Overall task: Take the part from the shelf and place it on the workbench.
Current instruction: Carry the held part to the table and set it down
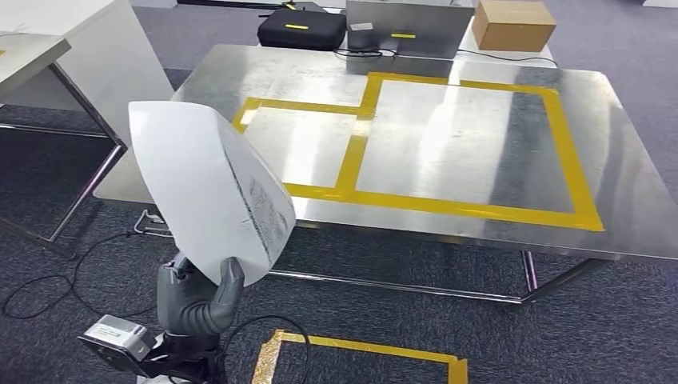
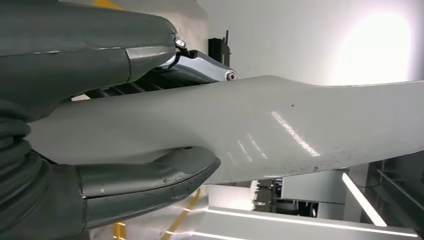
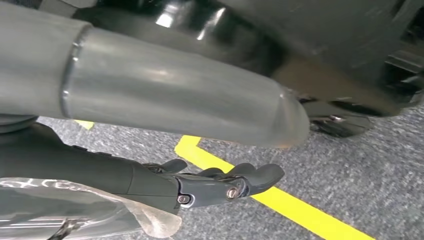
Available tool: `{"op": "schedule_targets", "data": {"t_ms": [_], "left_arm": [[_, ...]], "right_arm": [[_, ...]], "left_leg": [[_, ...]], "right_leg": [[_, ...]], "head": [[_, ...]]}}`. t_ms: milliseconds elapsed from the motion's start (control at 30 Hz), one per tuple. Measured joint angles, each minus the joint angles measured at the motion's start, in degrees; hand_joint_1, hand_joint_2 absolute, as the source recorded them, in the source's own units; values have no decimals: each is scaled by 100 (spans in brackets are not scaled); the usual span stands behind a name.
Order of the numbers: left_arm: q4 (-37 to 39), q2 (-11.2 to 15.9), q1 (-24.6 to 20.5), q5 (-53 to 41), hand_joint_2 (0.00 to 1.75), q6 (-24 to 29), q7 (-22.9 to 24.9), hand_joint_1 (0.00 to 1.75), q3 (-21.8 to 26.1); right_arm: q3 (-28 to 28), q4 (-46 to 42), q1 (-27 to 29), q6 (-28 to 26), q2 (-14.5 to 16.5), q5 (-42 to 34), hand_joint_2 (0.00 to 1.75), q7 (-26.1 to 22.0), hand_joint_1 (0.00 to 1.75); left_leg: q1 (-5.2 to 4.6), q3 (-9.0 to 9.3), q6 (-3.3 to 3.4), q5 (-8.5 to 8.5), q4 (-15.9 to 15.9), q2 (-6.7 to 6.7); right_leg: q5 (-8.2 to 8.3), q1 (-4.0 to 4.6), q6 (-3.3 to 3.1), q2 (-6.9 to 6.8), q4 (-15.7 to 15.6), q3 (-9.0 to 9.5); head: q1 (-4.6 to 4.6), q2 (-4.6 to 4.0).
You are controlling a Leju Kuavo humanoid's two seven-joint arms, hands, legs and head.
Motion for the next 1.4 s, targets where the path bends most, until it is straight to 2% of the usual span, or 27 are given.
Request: {"op": "schedule_targets", "data": {"t_ms": [33, 100, 167, 200, 267, 300, 333, 367, 400, 467, 500, 533, 667, 733, 800, 833, 867, 900, 967, 1033, 1133, 1200, 1233, 1300, 1333, 1367, 1400], "left_arm": [[4, 16, -11, -68, 175, 89, 0, 175, -26], [14, 46, -34, -156, 175, 215, 1, 175, -79], [20, 70, -61, -192, 175, 267, -1, 175, -120], [24, 82, -69, -199, 175, 283, -1, 175, -133], [38, 111, -72, -248, 175, 363, -2, 175, -152], [50, 127, -71, -300, 175, 455, -2, 175, -168], [67, 145, -75, -395, 175, 615, -2, 175, -191], [90, 161, -84, -539, 175, 821, -2, 175, -221], [120, 175, -96, -740, 175, 1039, -2, 175, -247], [208, 183, -119, -1447, 175, 1395, -2, 175, -261], [255, 168, -122, -1979, 175, 1483, -2, 175, -223], [298, 138, -117, -2628, 175, 1526, -2, 175, -142], [375, -165, -111, -5406, 175, 1549, -3, 175, 641], [378, -332, -167, -6182, 175, 1553, 15, 175, 1134], [385, -454, -233, -6620, 175, 1556, 128, 175, 1564], [390, -494, -271, -6800, 175, 1557, 248, 175, 1737], [397, -516, -321, -6997, 175, 1559, 436, 175, 1883], [408, -516, -378, -7208, 175, 1560, 683, 175, 1993], [437, -444, -525, -7595, 175, 1561, 1289, 175, 2094], [479, -295, -696, -7856, 175, 1561, 1861, 175, 2113], [593, -50, -950, -8010, 175, 1563, 2360, 175, 2073], [724, 99, -1144, -8044, 175, 1563, 2579, 175, 1977], [835, 181, -1264, -8057, 175, 1563, 2702, 175, 1900], [1163, 335, -1549, -8080, 175, 1563, 2965, 175, 1713], [1378, 400, -1717, -8069, 175, 1563, 3091, 175, 1615], [1596, 453, -1898, -8025, 175, 1563, 3180, 175, 1523], [1815, 497, -2093, -7959, 175, 1562, 3242, 175, 1438]], "right_arm": [[1, 0, -11, 10, -1, 23, 0, 2, 0], [2, 0, -13, 25, -2, 49, 0, 6, 0], [1, 0, -3, 28, -4, 61, 0, 10, 0], [0, 0, -7, 28, -4, 64, 0, 11, 0], [1, 0, -18, 11, -4, 105, 0, 19, 0], [4, 0, -16, -7, -4, 149, 0, 31, 0], [9, 0, -7, -29, -4, 208, 0, 55, 0], [13, 0, 3, -50, -4, 265, 0, 83, 0], [17, 0, 10, -62, -4, 309, 0, 106, 0], [20, 0, 8, -55, -4, 369, 0, 132, 0], [21, 0, 2, -35, -5, 395, 0, 141, 0], [21, 0, -2, -6, -7, 426, 0, 156, 0], [24, 0, -12, 128, -26, 556, 0, 209, 0], [25, 0, -13, 159, -42, 593, 0, 209, 0], [25, 0, -9, 177, -53, 605, 0, 199, 0], [24, 0, -4, 187, -58, 607, 0, 192, 0], [24, 0, 2, 201, -62, 610, 0, 185, 0], [24, 0, 5, 219, -69, 613, 0, 177, 0], [23, 0, -6, 257, -87, 627, 0, 160, 0], [24, 0, -26, 293, -98, 639, 0, 147, 0], [23, 0, -19, 339, -109, 658, 0, 147, 0], [23, 0, -20, 368, -115, 685, 0, 151, 0], [23, 0, -27, 385, -115, 705, 0, 150, 0], [25, 0, -36, 419, -116, 753, 0, 137, 0], [27, 0, -38, 435, -116, 782, 0, 128, 0], [31, 0, -39, 449, -117, 808, 0, 121, 0], [38, 0, -41, 461, -117, 831, 0, 116, 0]], "left_leg": [[-16, 10, -24, -14, 0, 52], [-29, 41, -70, -38, -14, 159], [-9, 29, -131, -151, 98, 59], [6, -60, -162, -285, 318, -53], [27, -420, -195, -617, 1054, -233], [29, -606, -201, -718, 1394, -256], [29, -726, -200, -712, 1574, -262], [29, -748, -191, -583, 1531, -264], [28, -672, -172, -358, 1276, -267], [16, -391, -114, 72, 520, -286], [6, -282, -88, 171, 241, -298], [-8, -230, -66, 196, 92, -310], [-6, -206, 37, 223, -25, -310], [19, -193, 84, 250, -67, -284], [21, -200, 96, 253, -67, -257], [22, -200, 96, 252, -66, -247], [25, -199, 94, 251, -64, -241], [31, -195, 88, 248, -62, -241], [34, -187, 47, 233, -47, -243], [19, -196, -25, 223, -21, -249], [24, -200, -123, 231, -30, -249], [39, -272, -181, 96, 147, -255], [43, -388, -205, -59, 412, -261], [43, -738, -227, -410, 1189, -268], [43, -886, -227, -498, 1501, -270], [42, -950, -215, -472, 1620, -272], [39, -914, -193, -335, 1515, -274]], "right_leg": [[-15, 29, -22, -56, -96, 49], [-20, 33, -67, 48, -125, 51], [-7, 1, -122, 175, -156, 74], [-1, -18, -152, 240, -172, 91], [-9, -26, -192, 358, -175, 102], [-14, -24, -204, 412, -175, 110], [-20, -21, -210, 457, -175, 121], [-26, -18, -212, 500, -174, 139], [-34, -14, -208, 536, -174, 163], [-56, 0, -183, 578, -172, 205], [-65, 4, -160, 586, -168, 206], [-68, 5, -133, 585, -165, 199], [-118, -17, -2, 544, -117, 140], [-375, -30, 49, 481, 326, -87], [-699, -49, 98, 439, 1104, -464], [-759, -59, 117, 431, 1369, -598], [-710, -68, 130, 424, 1427, -633], [-553, -78, 136, 415, 1236, -546], [-182, -90, 140, 380, 424, -146], [-40, -80, 93, 367, -116, 135], [-41, -61, -22, 386, -176, 166], [-25, -70, -101, 385, -192, 170], [-19, -74, -133, 382, -199, 173], [-22, -60, -172, 379, -198, 171], [-22, -51, -180, 382, -197, 171], [-22, -40, -184, 390, -196, 172], [-22, -29, -186, 401, -195, 179]], "head": [[-7, 0], [-16, 0], [-30, 0], [-41, 0], [-57, 0], [-56, 0], [-56, 0], [-57, 0], [-56, 0], [-53, 0], [-54, 0], [-46, 0], [-24, 0], [4, 0], [24, 0], [23, 0], [24, 0], [25, 0], [28, 0], [31, 0], [31, 0], [25, 0], [19, 0], [15, 0], [15, 0], [15, 0], [14, 0]]}}
